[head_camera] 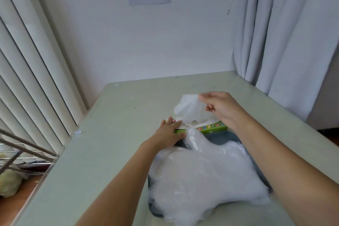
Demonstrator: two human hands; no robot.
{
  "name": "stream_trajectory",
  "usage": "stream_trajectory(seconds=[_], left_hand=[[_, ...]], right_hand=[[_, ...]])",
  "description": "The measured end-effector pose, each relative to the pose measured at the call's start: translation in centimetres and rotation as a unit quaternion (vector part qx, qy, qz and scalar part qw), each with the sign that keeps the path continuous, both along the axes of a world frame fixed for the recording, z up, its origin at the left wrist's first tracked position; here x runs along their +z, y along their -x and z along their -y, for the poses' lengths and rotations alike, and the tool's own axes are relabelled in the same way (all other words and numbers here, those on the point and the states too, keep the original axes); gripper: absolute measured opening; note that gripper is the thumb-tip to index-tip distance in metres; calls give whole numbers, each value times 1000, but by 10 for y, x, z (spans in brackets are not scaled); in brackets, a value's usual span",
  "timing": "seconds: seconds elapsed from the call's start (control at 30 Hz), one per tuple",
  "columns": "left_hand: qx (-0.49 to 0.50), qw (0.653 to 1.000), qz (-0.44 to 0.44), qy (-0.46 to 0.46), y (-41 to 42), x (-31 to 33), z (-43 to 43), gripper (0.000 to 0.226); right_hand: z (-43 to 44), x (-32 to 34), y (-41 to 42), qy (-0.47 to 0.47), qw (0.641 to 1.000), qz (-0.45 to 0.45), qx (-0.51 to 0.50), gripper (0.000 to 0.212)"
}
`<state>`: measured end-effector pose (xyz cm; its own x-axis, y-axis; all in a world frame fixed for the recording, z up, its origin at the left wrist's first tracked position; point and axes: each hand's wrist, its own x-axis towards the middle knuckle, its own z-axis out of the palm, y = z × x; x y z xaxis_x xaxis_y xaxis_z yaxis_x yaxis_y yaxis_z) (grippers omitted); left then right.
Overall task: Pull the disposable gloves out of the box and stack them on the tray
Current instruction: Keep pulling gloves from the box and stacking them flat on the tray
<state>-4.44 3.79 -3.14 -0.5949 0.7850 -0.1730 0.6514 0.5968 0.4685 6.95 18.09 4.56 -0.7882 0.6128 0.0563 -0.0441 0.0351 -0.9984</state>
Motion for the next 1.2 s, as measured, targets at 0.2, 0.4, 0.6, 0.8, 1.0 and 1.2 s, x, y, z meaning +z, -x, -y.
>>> stream_trajectory(seconds=[0.2, 0.4, 0.6, 0.8, 1.0, 1.2], left_hand=[[54, 993, 33, -95, -5, 27, 7, 25], [91, 845, 370, -375, -36, 70, 22, 77], [-8, 880, 319, -351, -80, 87, 34, 60], [-1, 920, 106, -376, -105, 100, 40, 23], [62, 925, -65, -370, -106, 118, 47, 25], [86, 922, -217, -311, -120, 124, 49, 23]], right_hand=[[-1, 41, -35, 272, 933, -186, 146, 6], [8, 24, -59, 359, 905, -180, 140, 18], [20, -1, -71, 394, 893, -156, 153, 28], [35, -6, -77, 406, 886, -147, 172, 36], [51, -2, -80, 240, 963, -82, 86, 10], [78, 26, -97, 126, 960, -140, 205, 55]])
